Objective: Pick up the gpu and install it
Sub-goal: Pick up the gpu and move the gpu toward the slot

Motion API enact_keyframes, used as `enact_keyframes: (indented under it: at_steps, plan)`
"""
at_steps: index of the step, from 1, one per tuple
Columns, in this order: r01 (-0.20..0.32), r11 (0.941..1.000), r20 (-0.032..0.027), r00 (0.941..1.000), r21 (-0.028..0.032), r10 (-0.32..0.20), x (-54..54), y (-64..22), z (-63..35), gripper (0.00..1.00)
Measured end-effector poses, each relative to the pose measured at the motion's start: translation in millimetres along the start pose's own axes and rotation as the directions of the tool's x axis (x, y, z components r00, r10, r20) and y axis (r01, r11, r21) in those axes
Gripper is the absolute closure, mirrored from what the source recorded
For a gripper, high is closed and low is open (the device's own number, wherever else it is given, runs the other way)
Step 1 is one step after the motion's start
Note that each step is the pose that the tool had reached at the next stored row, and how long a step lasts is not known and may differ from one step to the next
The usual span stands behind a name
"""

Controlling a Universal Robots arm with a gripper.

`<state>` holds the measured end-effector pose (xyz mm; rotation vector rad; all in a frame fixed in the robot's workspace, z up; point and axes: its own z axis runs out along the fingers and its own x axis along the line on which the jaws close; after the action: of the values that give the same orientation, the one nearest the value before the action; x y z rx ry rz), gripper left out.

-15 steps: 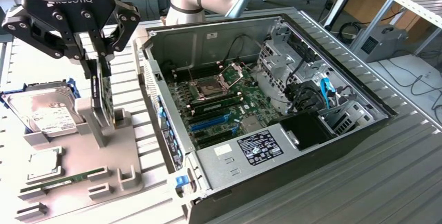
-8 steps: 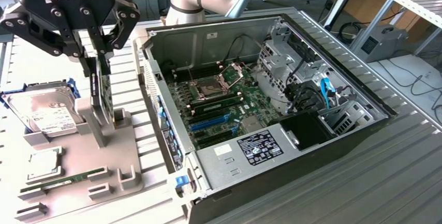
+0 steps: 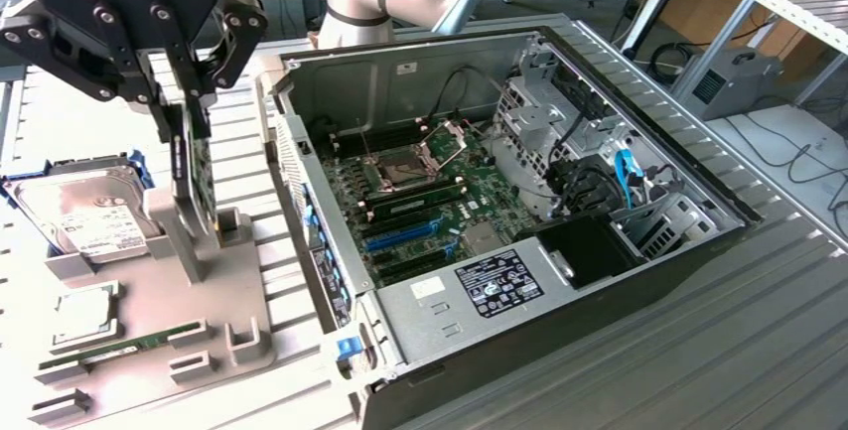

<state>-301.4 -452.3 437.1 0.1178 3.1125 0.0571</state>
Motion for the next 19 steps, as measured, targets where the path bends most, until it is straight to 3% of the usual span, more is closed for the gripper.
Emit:
enact_keyframes:
  at_steps: [19]
  plan:
    - [0.000, 1.0000, 0.0000, 1.0000, 0.0000, 0.000, -3.0, 0.4, -4.2, 0.74]
